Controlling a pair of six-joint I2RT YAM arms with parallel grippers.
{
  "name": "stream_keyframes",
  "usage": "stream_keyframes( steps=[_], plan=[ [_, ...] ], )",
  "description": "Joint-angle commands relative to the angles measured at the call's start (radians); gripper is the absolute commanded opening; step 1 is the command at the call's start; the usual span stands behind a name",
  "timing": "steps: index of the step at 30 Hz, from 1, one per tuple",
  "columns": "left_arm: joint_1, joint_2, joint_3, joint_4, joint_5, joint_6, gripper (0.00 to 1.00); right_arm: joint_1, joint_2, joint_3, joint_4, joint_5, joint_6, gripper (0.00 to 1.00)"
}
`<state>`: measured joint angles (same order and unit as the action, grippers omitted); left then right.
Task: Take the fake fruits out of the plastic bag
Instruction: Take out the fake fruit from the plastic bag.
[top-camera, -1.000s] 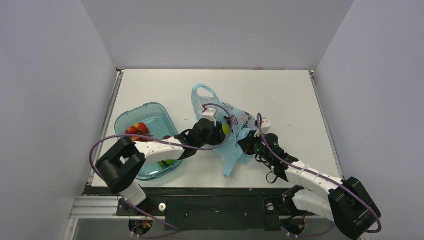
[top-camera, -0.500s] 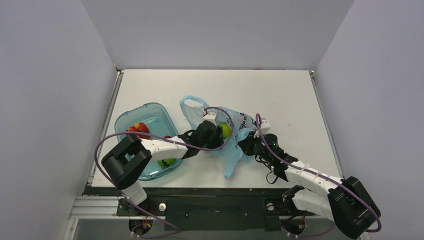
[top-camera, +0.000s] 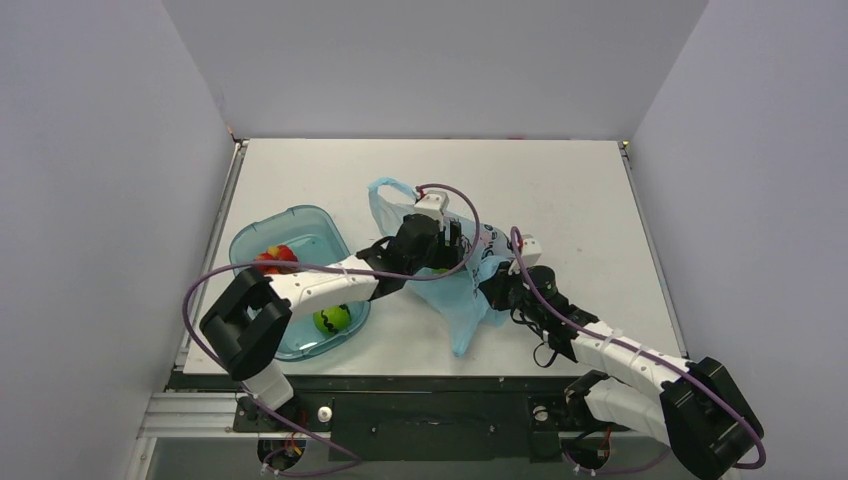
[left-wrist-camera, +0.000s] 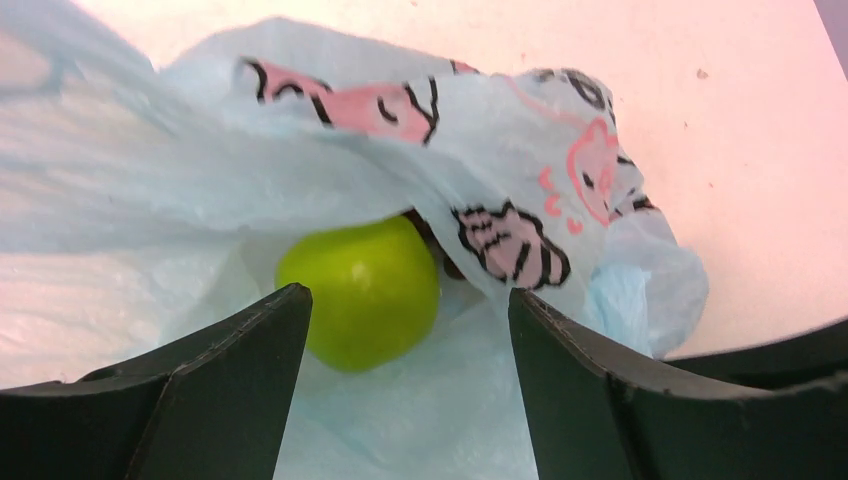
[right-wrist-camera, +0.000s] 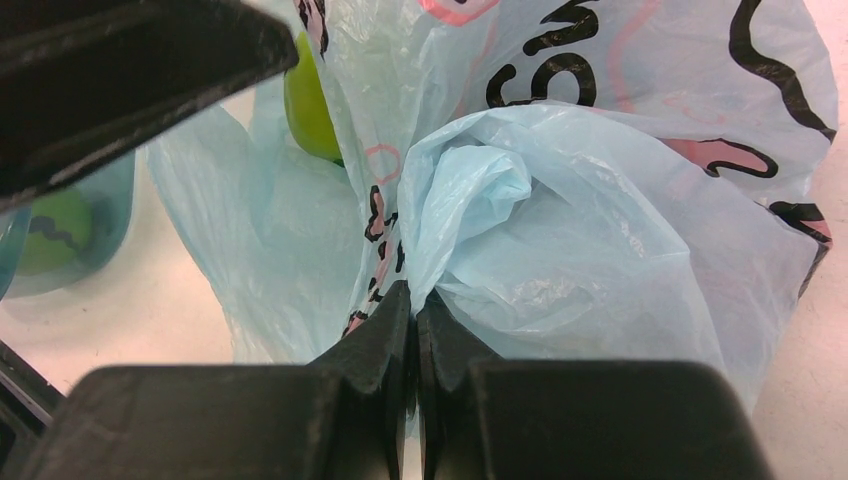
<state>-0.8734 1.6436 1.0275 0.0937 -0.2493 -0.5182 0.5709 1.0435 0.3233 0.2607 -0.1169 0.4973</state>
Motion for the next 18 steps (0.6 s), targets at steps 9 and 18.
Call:
stream_keyframes(
  steps=[9,18],
  plan=[
    [0.037,0.186,0.164,-0.037,-0.019,0.061,0.72,0.006,-0.016,-0.018,0.079,0.031,-0.028,0.0],
    [0.037,0.24,0.153,-0.021,0.025,0.038,0.7,0.006,0.013,-0.011,0.086,0.029,-0.028,0.0]
  ],
)
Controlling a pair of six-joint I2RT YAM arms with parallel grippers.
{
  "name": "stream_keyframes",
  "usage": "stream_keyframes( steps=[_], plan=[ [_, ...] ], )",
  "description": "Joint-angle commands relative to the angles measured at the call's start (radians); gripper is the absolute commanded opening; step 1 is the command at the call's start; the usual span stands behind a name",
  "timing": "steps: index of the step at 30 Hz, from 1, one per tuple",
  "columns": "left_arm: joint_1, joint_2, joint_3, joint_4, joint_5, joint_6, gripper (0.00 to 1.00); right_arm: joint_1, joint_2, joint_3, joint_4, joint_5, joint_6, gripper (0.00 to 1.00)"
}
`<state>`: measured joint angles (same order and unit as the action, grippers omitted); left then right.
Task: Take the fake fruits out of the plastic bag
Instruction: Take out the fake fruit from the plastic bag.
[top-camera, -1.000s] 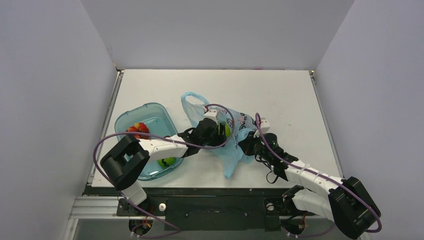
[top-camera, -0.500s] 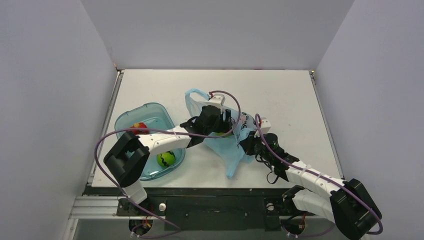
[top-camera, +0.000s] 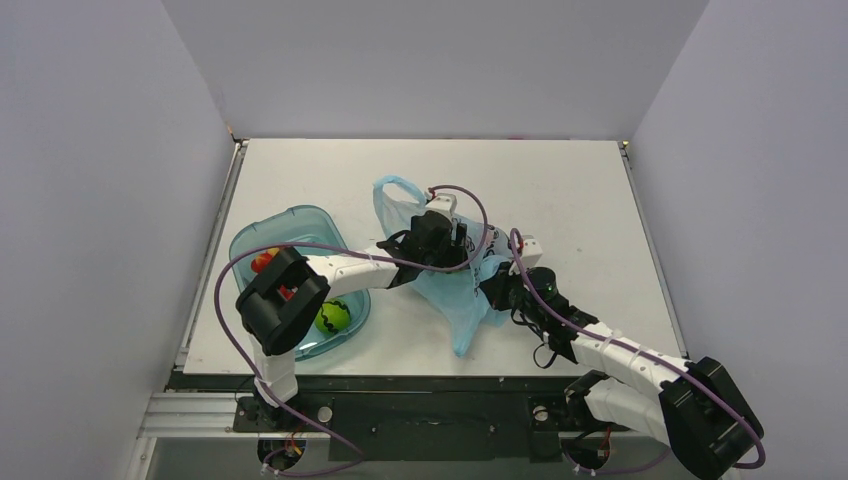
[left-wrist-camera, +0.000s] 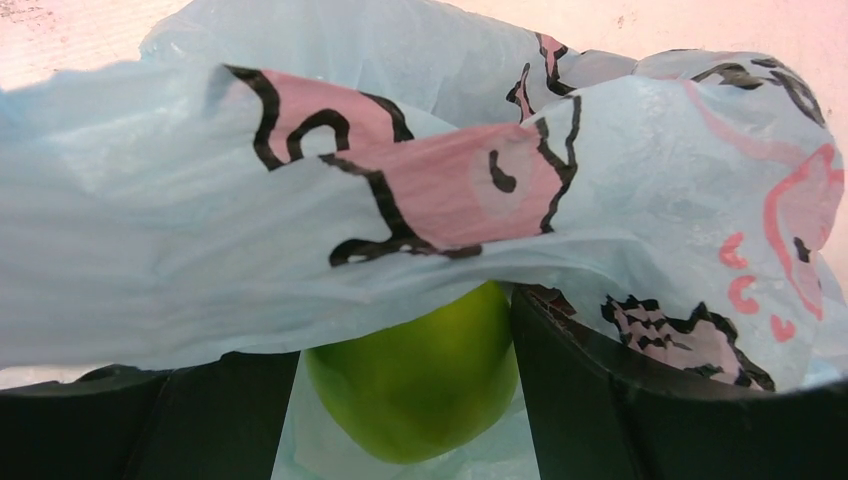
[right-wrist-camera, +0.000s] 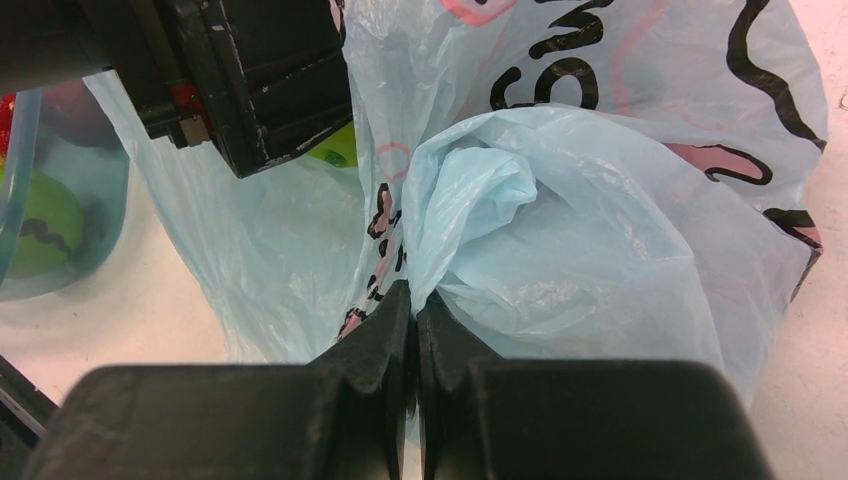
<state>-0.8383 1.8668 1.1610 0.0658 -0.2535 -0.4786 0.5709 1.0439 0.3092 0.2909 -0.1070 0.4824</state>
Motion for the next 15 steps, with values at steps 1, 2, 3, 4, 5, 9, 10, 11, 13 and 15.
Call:
stream_keyframes(
  steps=[1,2,3,4,5,9,10,11,13,15],
  plan=[
    [0.002,0.009,0.017,0.009,0.033,-0.002,0.69,0.006,0.015,0.004,0.056,0.019,-0.013,0.0],
    [0.002,0.004,0.016,0.009,0.035,-0.002,0.68,0.006,0.017,0.005,0.057,0.018,-0.013,0.0],
    [0.002,-0.007,0.015,0.01,0.039,0.001,0.65,0.007,0.017,0.006,0.057,0.019,-0.013,0.0],
    [0.002,-0.014,0.013,0.01,0.043,0.001,0.63,0.006,0.018,0.005,0.056,0.02,-0.013,0.0],
    [0.001,-0.03,0.01,0.01,0.045,0.003,0.61,0.006,0.018,0.005,0.055,0.02,-0.013,0.0],
    [0.002,-0.091,-0.018,0.02,0.062,0.002,0.49,0.006,0.021,0.007,0.053,0.022,-0.013,0.0],
    [0.002,-0.102,-0.028,0.022,0.065,0.001,0.43,0.007,0.021,0.008,0.053,0.021,-0.013,0.0],
    [0.002,-0.125,-0.033,0.027,0.066,0.001,0.41,0.006,0.022,0.007,0.053,0.021,-0.013,0.0],
    [0.002,-0.156,-0.042,0.028,0.066,0.001,0.35,0.006,0.024,0.007,0.054,0.021,-0.013,0.0],
    [0.002,-0.185,-0.044,0.025,0.065,0.002,0.32,0.006,0.024,0.007,0.055,0.021,-0.014,0.0]
  ],
)
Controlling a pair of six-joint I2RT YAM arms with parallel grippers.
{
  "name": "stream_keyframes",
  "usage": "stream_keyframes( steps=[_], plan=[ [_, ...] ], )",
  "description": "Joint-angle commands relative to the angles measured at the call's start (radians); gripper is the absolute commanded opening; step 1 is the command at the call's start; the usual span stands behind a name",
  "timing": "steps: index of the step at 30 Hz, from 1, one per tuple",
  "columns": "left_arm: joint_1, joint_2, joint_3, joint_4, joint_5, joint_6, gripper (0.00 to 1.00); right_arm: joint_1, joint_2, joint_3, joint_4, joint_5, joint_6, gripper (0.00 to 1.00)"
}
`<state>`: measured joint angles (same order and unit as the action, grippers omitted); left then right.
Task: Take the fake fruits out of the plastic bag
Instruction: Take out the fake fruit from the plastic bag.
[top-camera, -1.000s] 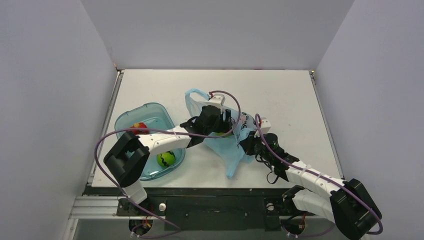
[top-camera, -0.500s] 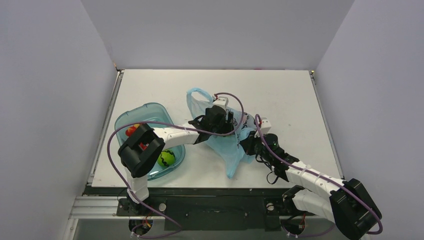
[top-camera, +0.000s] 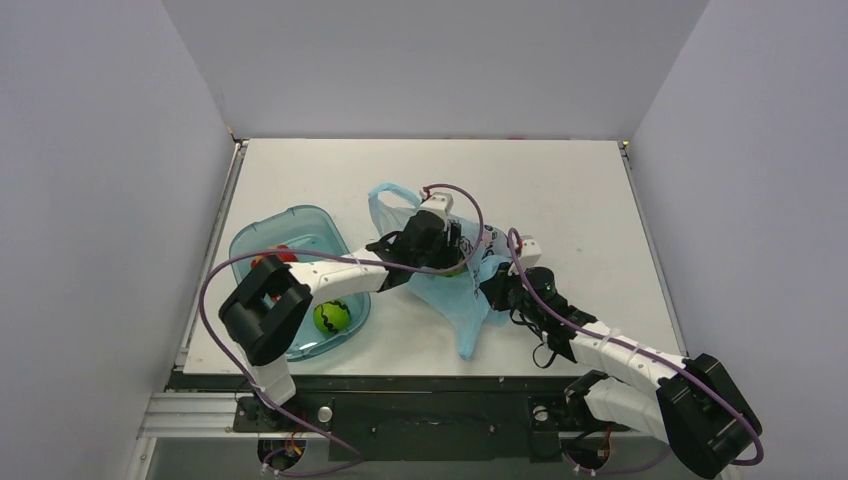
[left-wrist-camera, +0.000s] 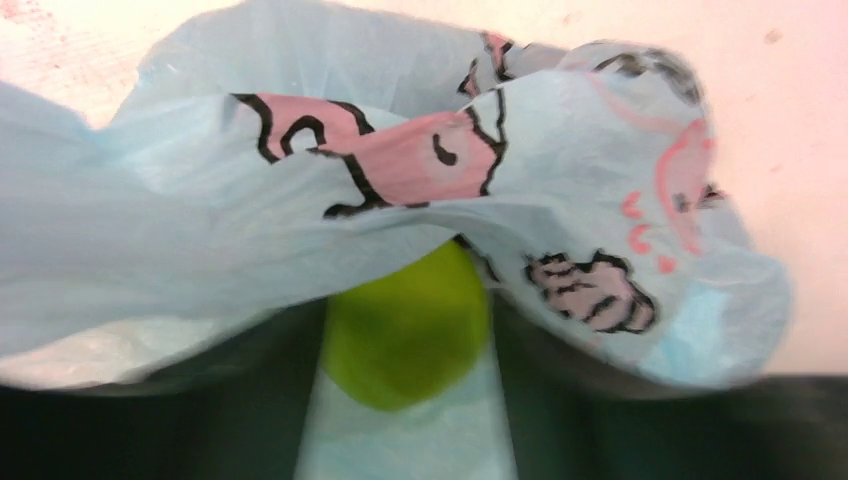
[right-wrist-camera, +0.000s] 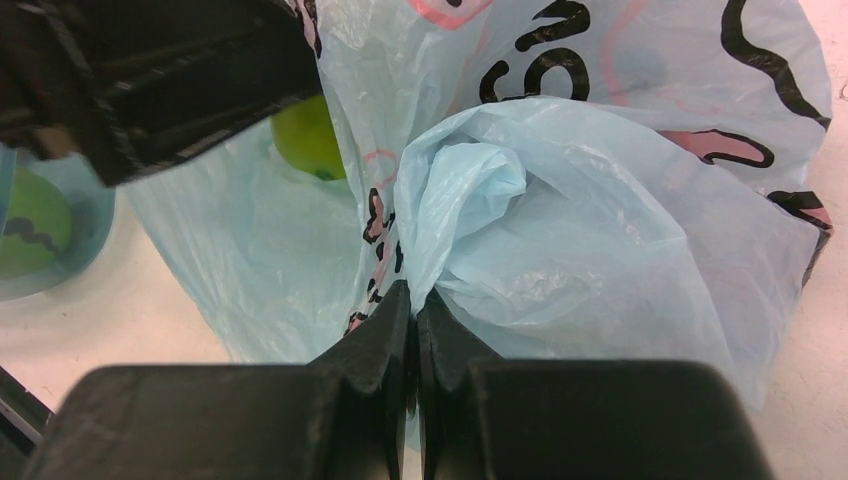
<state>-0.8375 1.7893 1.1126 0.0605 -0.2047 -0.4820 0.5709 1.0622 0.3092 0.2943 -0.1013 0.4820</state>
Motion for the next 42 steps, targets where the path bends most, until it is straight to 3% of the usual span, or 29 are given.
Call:
stream_keyframes(
  steps=[1,6,12,22,27,36,42],
  plan=[
    [0.002,-0.118,0.002,0.029,0.016,0.007,0.3,0.006,0.005,0.008,0.052,0.015,-0.012,0.0],
    [0.002,-0.186,-0.015,0.039,0.019,0.012,0.3,0.006,0.007,0.008,0.052,0.012,-0.011,0.0],
    [0.002,-0.141,0.011,-0.014,0.018,0.002,0.55,0.006,0.0,0.007,0.051,0.011,-0.011,0.0],
    [-0.003,-0.086,0.007,-0.059,0.001,0.011,0.76,0.006,-0.004,0.006,0.049,0.017,-0.012,0.0],
    [-0.001,-0.002,0.054,-0.13,-0.02,0.03,0.77,0.007,0.001,0.006,0.051,0.012,-0.011,0.0],
    [-0.002,0.096,0.114,-0.116,-0.003,0.03,0.75,0.005,-0.002,0.005,0.051,0.011,-0.011,0.0],
    [-0.002,0.087,0.125,-0.108,0.001,0.042,0.62,0.004,0.001,0.007,0.051,0.01,-0.011,0.0]
  ],
)
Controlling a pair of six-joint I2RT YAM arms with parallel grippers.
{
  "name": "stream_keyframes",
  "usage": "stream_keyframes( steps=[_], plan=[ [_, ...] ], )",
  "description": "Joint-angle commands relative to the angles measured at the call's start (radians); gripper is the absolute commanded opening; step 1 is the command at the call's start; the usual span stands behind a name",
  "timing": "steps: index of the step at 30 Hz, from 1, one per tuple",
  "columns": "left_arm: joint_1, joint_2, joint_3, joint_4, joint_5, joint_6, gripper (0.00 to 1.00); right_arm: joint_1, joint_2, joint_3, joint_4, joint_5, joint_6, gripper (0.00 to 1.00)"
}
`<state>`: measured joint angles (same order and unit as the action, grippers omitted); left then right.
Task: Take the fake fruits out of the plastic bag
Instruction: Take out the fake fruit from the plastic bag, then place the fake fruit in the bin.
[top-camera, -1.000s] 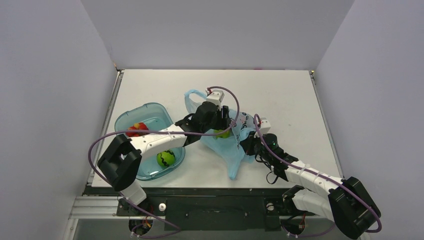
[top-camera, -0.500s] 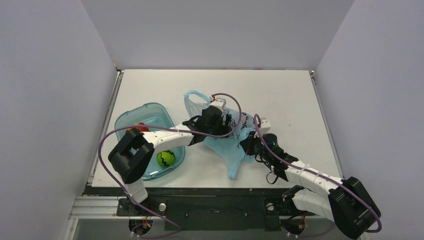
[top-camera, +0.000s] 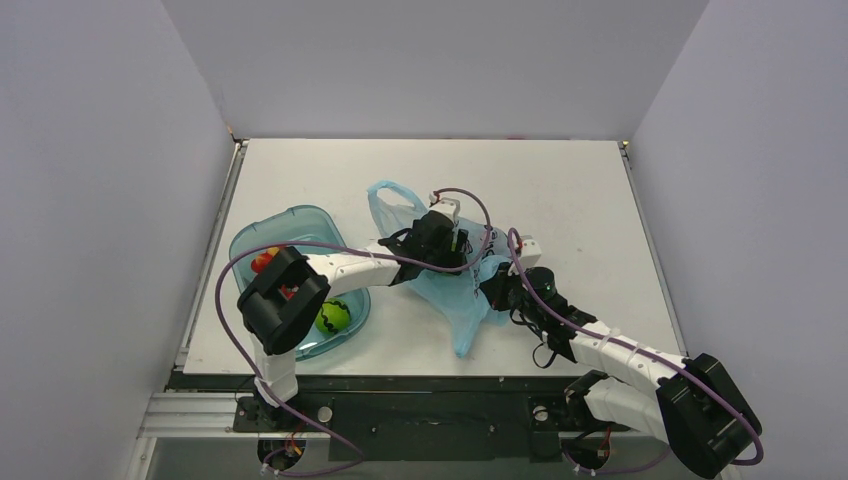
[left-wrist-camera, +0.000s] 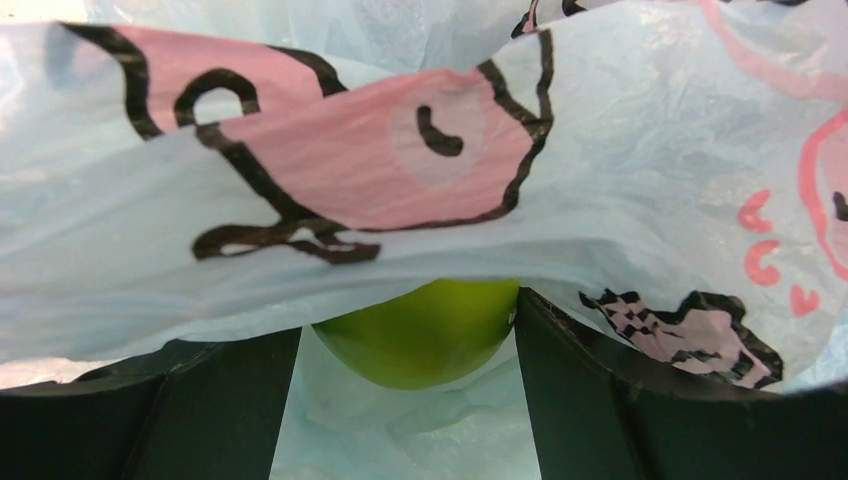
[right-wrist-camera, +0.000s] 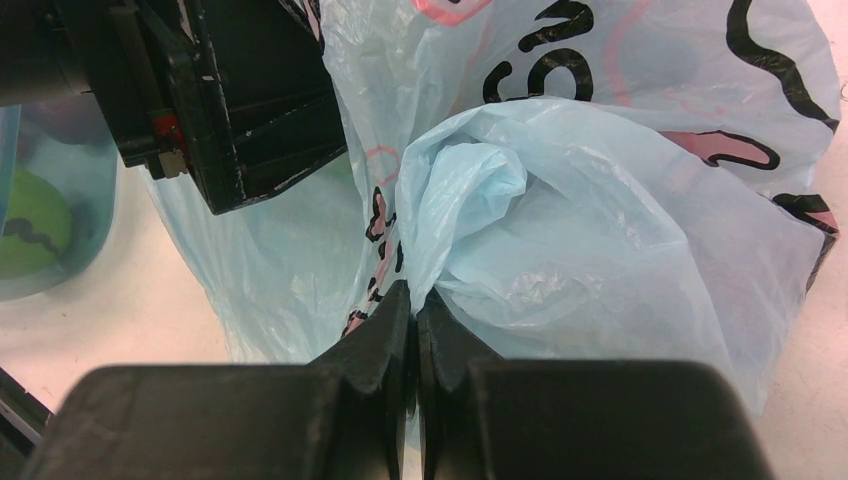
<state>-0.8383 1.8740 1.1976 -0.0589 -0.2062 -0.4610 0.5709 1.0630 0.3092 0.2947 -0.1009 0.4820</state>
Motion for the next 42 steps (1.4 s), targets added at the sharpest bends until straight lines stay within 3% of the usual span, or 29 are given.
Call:
stream_keyframes(
  steps=[1,6,8,24,29,33,35,42],
  plan=[
    [-0.001,-0.001,0.039,0.012,0.005,0.022,0.58,0.004,0.0,0.007,0.051,0.01,-0.011,0.0],
    [-0.001,-0.067,0.02,0.007,0.009,0.024,0.29,0.005,0.004,0.007,0.05,0.011,-0.011,0.0],
    [-0.001,-0.107,0.003,0.006,0.014,0.023,0.24,0.004,0.005,0.008,0.049,0.011,-0.011,0.0],
    [0.021,-0.594,-0.241,-0.054,0.029,0.02,0.04,0.005,0.008,0.009,0.047,0.012,-0.011,0.0],
    [0.042,-0.766,-0.323,-0.114,-0.149,0.033,0.0,0.006,0.008,0.01,0.046,0.013,-0.012,0.0],
    [0.12,-0.836,-0.35,-0.244,-0.332,-0.028,0.0,0.006,0.009,0.01,0.047,0.011,-0.011,0.0],
    [0.191,-0.86,-0.381,-0.273,-0.356,-0.06,0.0,0.007,0.012,0.01,0.046,0.011,-0.011,0.0],
    [0.478,-0.814,-0.467,-0.191,-0.165,-0.08,0.0,0.006,0.014,0.012,0.046,0.012,-0.011,0.0]
  ],
)
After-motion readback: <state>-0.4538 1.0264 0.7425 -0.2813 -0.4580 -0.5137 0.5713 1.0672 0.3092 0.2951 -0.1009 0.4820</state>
